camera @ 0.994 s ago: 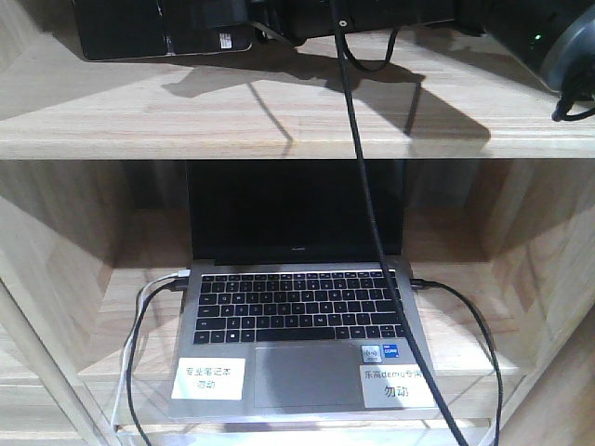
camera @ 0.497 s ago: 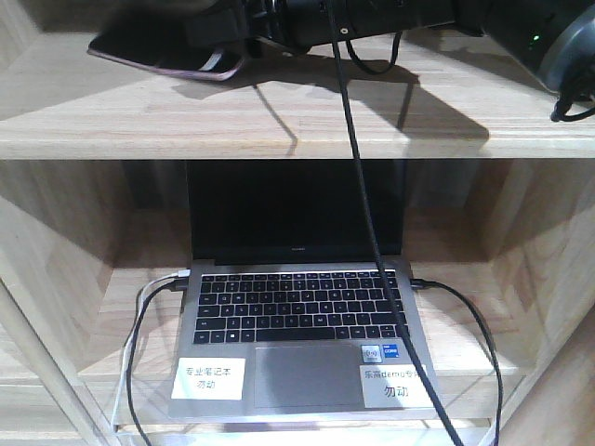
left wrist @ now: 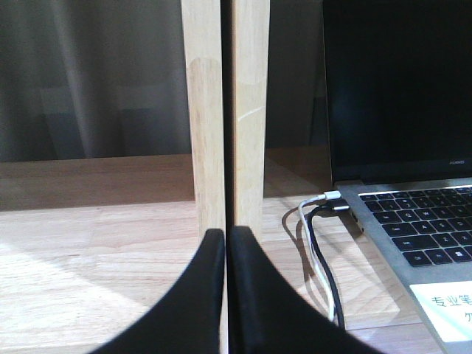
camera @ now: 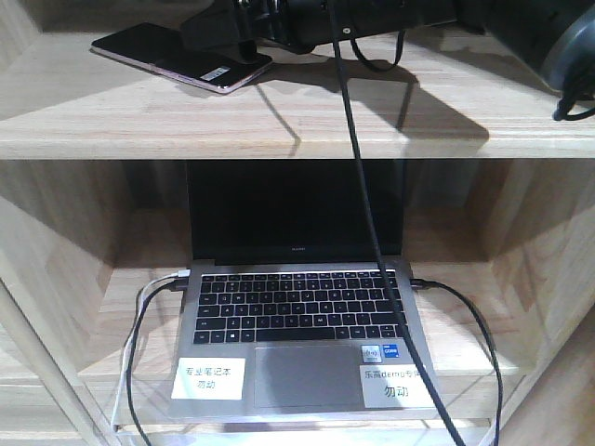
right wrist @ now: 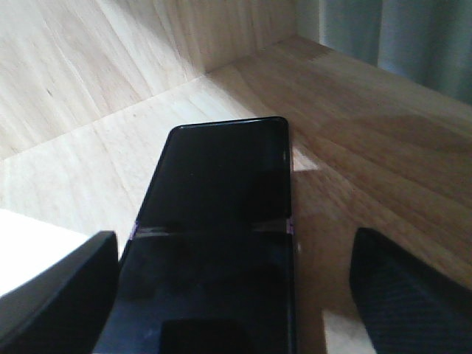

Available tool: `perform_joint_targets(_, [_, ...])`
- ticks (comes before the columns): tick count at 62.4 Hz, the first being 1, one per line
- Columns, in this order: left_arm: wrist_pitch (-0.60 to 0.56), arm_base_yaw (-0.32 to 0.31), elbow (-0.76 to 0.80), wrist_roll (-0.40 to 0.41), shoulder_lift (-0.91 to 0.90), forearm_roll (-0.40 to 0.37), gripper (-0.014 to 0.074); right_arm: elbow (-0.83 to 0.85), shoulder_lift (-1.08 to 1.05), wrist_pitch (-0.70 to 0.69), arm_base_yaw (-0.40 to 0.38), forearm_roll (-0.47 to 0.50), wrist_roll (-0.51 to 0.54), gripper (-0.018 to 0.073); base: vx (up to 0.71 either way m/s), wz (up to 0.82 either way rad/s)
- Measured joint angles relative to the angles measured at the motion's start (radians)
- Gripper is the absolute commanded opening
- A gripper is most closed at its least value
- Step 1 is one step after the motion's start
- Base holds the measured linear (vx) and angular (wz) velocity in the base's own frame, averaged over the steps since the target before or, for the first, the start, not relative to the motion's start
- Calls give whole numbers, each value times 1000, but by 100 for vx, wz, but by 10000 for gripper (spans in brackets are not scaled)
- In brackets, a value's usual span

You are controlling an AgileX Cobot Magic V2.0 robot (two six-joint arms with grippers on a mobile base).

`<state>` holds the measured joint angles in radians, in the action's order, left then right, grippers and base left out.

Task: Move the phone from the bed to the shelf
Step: 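Withdraw the open right gripper away from the phone on the shelf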

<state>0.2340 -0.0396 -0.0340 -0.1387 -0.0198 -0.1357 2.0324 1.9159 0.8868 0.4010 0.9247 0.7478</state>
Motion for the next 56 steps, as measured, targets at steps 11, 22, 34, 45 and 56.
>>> perform_joint_targets(11, [0, 0, 0, 0, 0, 0, 1, 0, -43, -3, 0, -41, -12, 582, 0, 0])
perform_joint_targets(22, [0, 0, 0, 0, 0, 0, 1, 0, -107, -4, 0, -87, -45, 568, 0, 0])
perform_joint_targets(34, [0, 0, 0, 0, 0, 0, 1, 0, -171, 26, 0, -138, -91, 480, 0, 0])
perform_joint_targets(45, [0, 0, 0, 0, 0, 0, 1, 0, -222, 54, 0, -219, -161, 305, 0, 0])
perform_joint_targets(56, [0, 0, 0, 0, 0, 0, 1, -18, -286, 54, 0, -327, -250, 85, 0, 0])
